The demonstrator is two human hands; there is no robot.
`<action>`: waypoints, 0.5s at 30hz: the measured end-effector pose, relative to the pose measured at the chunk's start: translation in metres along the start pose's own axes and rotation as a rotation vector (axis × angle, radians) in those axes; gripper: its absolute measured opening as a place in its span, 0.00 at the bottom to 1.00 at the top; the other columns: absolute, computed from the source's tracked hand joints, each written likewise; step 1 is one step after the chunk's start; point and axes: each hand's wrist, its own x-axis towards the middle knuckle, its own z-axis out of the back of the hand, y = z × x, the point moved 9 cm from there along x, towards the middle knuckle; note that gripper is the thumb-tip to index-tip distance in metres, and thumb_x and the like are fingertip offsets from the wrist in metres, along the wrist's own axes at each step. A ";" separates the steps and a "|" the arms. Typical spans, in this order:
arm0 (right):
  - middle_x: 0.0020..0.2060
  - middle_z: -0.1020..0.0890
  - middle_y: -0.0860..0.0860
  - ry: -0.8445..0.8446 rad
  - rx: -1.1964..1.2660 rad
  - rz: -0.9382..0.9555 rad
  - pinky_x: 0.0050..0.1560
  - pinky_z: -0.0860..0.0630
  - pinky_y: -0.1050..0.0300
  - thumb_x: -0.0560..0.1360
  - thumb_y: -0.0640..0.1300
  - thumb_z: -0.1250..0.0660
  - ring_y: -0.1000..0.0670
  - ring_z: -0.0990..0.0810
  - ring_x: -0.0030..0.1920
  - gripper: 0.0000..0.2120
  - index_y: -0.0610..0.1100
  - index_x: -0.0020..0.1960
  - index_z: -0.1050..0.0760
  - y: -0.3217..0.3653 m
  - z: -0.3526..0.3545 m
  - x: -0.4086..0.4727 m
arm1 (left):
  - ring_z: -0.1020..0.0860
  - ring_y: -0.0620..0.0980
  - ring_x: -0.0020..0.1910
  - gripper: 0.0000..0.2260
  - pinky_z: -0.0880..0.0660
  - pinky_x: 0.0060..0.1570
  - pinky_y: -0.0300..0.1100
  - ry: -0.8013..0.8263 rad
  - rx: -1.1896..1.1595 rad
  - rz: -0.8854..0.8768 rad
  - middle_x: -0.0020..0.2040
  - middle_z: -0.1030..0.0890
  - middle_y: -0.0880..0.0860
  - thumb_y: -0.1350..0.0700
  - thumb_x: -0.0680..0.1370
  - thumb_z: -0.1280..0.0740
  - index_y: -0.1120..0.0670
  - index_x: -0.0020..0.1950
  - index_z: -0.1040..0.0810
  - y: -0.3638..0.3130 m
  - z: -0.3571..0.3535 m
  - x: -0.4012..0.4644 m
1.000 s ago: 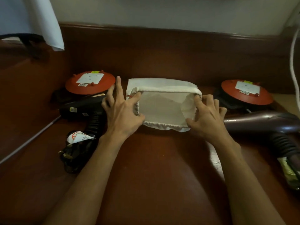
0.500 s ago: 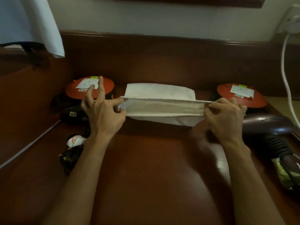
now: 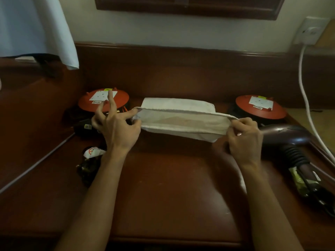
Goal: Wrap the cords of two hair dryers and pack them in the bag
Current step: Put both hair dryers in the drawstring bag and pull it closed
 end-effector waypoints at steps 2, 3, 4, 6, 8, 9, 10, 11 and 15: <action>0.47 0.17 0.42 -0.023 -0.037 0.018 0.53 0.22 0.43 0.77 0.33 0.31 0.43 0.22 0.48 0.08 0.35 0.54 0.16 0.003 0.006 -0.004 | 0.44 0.63 0.77 0.13 0.47 0.71 0.65 0.009 0.022 -0.014 0.82 0.44 0.53 0.51 0.72 0.26 0.42 0.56 0.15 0.001 0.004 -0.004; 0.46 0.16 0.42 -0.041 -0.051 0.021 0.53 0.24 0.43 0.76 0.33 0.30 0.44 0.22 0.46 0.08 0.35 0.54 0.16 0.004 0.012 -0.006 | 0.43 0.63 0.77 0.12 0.47 0.71 0.66 0.013 0.033 -0.035 0.82 0.43 0.54 0.51 0.72 0.26 0.42 0.56 0.15 0.000 0.005 -0.007; 0.45 0.16 0.42 -0.059 -0.069 0.013 0.53 0.27 0.46 0.76 0.34 0.30 0.45 0.22 0.45 0.08 0.36 0.54 0.16 0.003 0.018 -0.009 | 0.42 0.64 0.76 0.12 0.46 0.70 0.66 0.018 0.047 -0.066 0.82 0.42 0.54 0.52 0.73 0.26 0.42 0.56 0.15 -0.003 0.006 -0.011; 0.45 0.15 0.44 -0.065 -0.092 -0.014 0.54 0.31 0.51 0.75 0.36 0.29 0.46 0.21 0.45 0.08 0.37 0.54 0.16 -0.002 0.027 -0.020 | 0.40 0.63 0.75 0.13 0.44 0.70 0.67 0.035 0.083 -0.138 0.81 0.38 0.55 0.55 0.73 0.26 0.44 0.56 0.15 -0.012 0.007 -0.023; 0.47 0.17 0.48 0.010 -0.052 -0.032 0.54 0.25 0.44 0.75 0.38 0.28 0.46 0.21 0.47 0.09 0.39 0.55 0.16 -0.010 0.027 -0.033 | 0.36 0.61 0.72 0.13 0.41 0.68 0.64 0.048 0.079 -0.202 0.79 0.34 0.55 0.58 0.72 0.27 0.45 0.54 0.14 -0.020 0.007 -0.039; 0.49 0.19 0.51 0.077 -0.008 -0.047 0.54 0.22 0.44 0.75 0.38 0.28 0.48 0.22 0.49 0.10 0.39 0.55 0.16 -0.014 0.025 -0.039 | 0.34 0.60 0.70 0.11 0.40 0.66 0.60 0.055 0.050 -0.236 0.77 0.31 0.55 0.59 0.71 0.26 0.46 0.51 0.13 -0.023 0.007 -0.046; 0.50 0.20 0.52 0.153 0.042 -0.064 0.54 0.21 0.47 0.75 0.38 0.28 0.49 0.22 0.49 0.09 0.39 0.55 0.16 -0.019 0.022 -0.044 | 0.33 0.58 0.68 0.10 0.38 0.64 0.56 0.077 0.009 -0.266 0.74 0.27 0.54 0.59 0.71 0.26 0.46 0.49 0.13 -0.023 0.005 -0.054; 0.51 0.21 0.53 0.228 0.078 -0.075 0.53 0.20 0.53 0.75 0.38 0.27 0.51 0.22 0.49 0.08 0.40 0.54 0.16 -0.023 0.020 -0.049 | 0.31 0.56 0.66 0.08 0.38 0.62 0.52 0.116 -0.032 -0.286 0.71 0.24 0.53 0.59 0.71 0.25 0.47 0.47 0.13 -0.023 0.003 -0.059; 0.53 0.22 0.55 0.449 0.073 -0.106 0.43 0.28 0.67 0.74 0.39 0.26 0.57 0.23 0.45 0.02 0.45 0.44 0.18 -0.030 0.017 -0.067 | 0.28 0.53 0.61 0.03 0.39 0.56 0.46 0.160 -0.065 -0.341 0.60 0.18 0.51 0.60 0.71 0.27 0.51 0.39 0.16 -0.029 0.005 -0.071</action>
